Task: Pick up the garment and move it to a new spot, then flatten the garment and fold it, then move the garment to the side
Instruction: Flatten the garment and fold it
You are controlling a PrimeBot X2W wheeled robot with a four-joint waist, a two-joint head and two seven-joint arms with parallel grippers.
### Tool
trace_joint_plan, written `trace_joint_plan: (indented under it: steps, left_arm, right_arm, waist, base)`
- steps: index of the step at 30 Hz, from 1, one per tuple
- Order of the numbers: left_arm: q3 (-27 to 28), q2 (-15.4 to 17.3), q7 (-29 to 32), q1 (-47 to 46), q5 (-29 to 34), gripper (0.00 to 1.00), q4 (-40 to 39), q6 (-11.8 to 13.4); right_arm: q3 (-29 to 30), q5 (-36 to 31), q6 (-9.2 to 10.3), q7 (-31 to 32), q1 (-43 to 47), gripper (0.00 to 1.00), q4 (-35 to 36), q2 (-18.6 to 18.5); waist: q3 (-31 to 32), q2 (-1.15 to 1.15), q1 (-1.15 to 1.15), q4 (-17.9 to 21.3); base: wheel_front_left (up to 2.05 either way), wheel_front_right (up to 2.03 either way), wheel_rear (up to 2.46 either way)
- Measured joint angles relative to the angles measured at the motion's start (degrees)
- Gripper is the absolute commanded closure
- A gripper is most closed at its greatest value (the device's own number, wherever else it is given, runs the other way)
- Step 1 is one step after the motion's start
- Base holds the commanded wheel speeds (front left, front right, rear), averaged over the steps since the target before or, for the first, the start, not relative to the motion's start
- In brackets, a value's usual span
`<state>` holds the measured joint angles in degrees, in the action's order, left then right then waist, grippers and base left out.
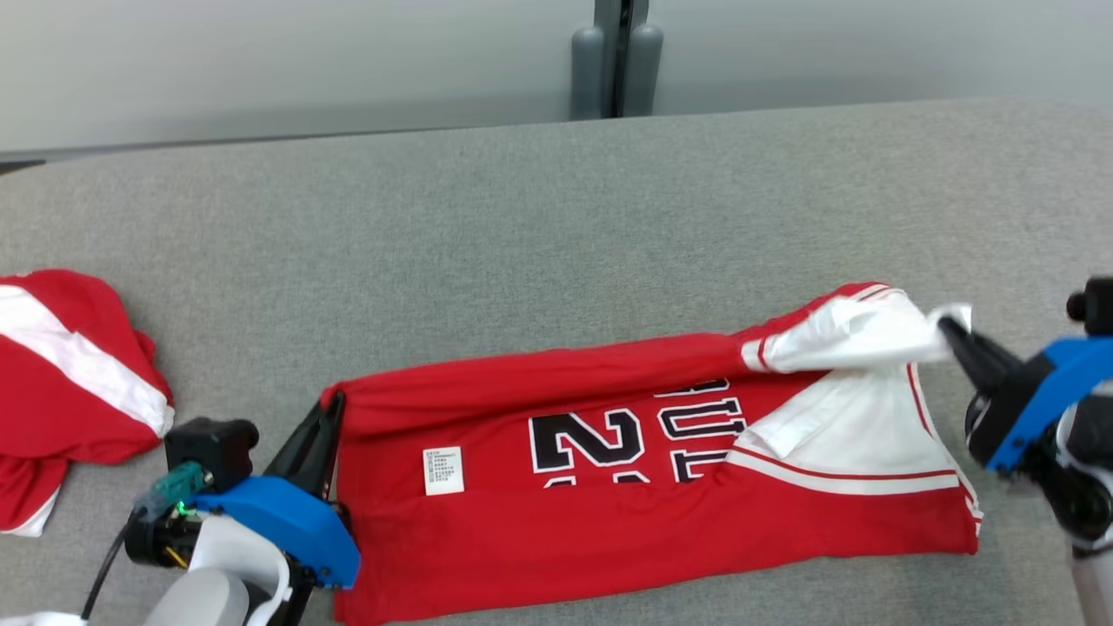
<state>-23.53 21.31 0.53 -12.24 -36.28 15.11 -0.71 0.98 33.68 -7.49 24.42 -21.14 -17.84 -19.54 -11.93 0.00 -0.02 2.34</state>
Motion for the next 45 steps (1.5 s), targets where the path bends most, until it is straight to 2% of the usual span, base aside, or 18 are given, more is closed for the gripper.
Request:
trace_joint_plan:
  steps: [7, 8, 9, 10, 11, 15, 19, 24, 32, 38, 43, 44, 45]
  left_arm:
    - [-1.21, -0.05, -1.25, 1.90, 0.76, 1.00, 2.12, 0.43]
    - [-1.32, -0.04, -1.32, 2.01, 1.09, 1.00, 2.50, 0.74]
    - [-1.49, -0.04, -1.22, 2.26, 1.18, 0.75, 2.88, 0.85]
    - [-1.64, -0.05, -1.22, 2.72, 1.18, 0.55, 3.21, 0.91]
    - [-1.72, -0.07, -1.23, 3.10, 1.16, 0.00, 3.45, 0.91]
    - [-1.36, -0.13, -3.49, 3.92, 1.20, 0.00, 3.67, 1.49]
    - [0.25, -0.47, -9.06, 4.07, 1.63, 0.00, 3.03, 2.37]
    - [1.40, -1.08, -14.05, 3.27, 3.50, 0.00, 3.10, 2.58]
    - [3.08, -2.61, -15.45, -0.24, 6.98, 0.00, 4.07, 1.21]
    - [4.52, -3.69, -15.52, -0.98, 8.75, 0.00, 4.55, 0.12]
    - [6.06, -4.31, -15.52, -0.96, 9.54, 0.00, 5.21, -0.93]
    - [6.27, -4.44, -15.52, -0.95, 9.61, 0.00, 5.35, -1.16]
    - [6.48, -4.59, -15.52, -0.93, 9.67, 0.00, 5.47, -1.32]
  right_arm:
    - [3.23, -2.97, 0.00, 3.03, 10.19, 1.00, 6.61, 2.78]
    - [3.43, -3.20, 0.00, 3.92, 11.52, 0.57, 7.25, 3.16]
    - [3.79, -3.66, 0.00, 4.85, 12.74, 0.00, 7.65, 3.64]
    - [4.10, -4.20, 0.00, 5.77, 13.97, 0.00, 8.03, 4.04]
    - [4.34, -4.71, 0.00, 6.48, 15.05, 0.00, 8.48, 4.35]
    - [6.34, -6.62, 0.00, 7.03, 16.94, 0.00, 11.48, 5.16]
    - [8.38, -8.04, 0.00, 7.10, 16.89, 0.00, 14.07, 6.00]
    - [10.74, -10.44, 0.00, 8.86, 14.85, 0.00, 13.82, 7.27]
    - [13.66, -17.29, 0.00, 10.00, 6.93, 0.00, 4.01, 11.93]
    - [13.29, -23.62, 0.00, 10.53, 4.08, 0.00, -4.31, 13.14]
    - [12.10, -24.04, 0.05, 9.95, 2.18, 0.00, -7.80, 13.00]
    - [11.80, -23.68, 0.10, 9.46, 1.91, 0.57, -8.25, 12.92]
    - [11.22, -23.32, 0.11, 9.12, 1.63, 1.00, -8.62, 12.76]
  waist:
    - [1.81, 0.00, 0.00, 0.39]
    - [1.93, 0.00, 0.00, 0.39]
    - [2.06, 0.00, 0.00, 0.40]
    - [2.21, 0.00, 0.01, 0.41]
    - [2.34, 0.00, 0.00, 0.42]
    - [2.84, 0.00, 0.01, 0.46]
    - [3.56, 0.00, 0.01, 0.37]
    - [3.90, 0.00, 0.01, -0.25]
    - [2.06, 0.00, 0.02, -1.01]
    - [0.56, 0.00, 0.02, -2.15]
    - [-0.03, 0.00, 0.02, -2.70]
    - [-0.08, 0.00, 0.02, -2.72]
    - [-0.09, 0.00, 0.02, -2.71]
  base:
    - [0.00, 0.00, 0.00]
    - [0.00, 0.00, 0.00]
    - [0.00, 0.00, 0.00]
    - [0.00, 0.00, 0.00]
    - [0.00, 0.00, 0.00]
    - [0.00, 0.00, 0.00]
    - [0.00, 0.00, 0.00]
    - [0.00, 0.00, 0.00]
    - [0.00, 0.00, 0.00]
    - [0.00, 0.00, 0.00]
    - [0.00, 0.00, 0.00]
    - [0.00, 0.00, 0.00]
    - [0.00, 0.00, 0.00]
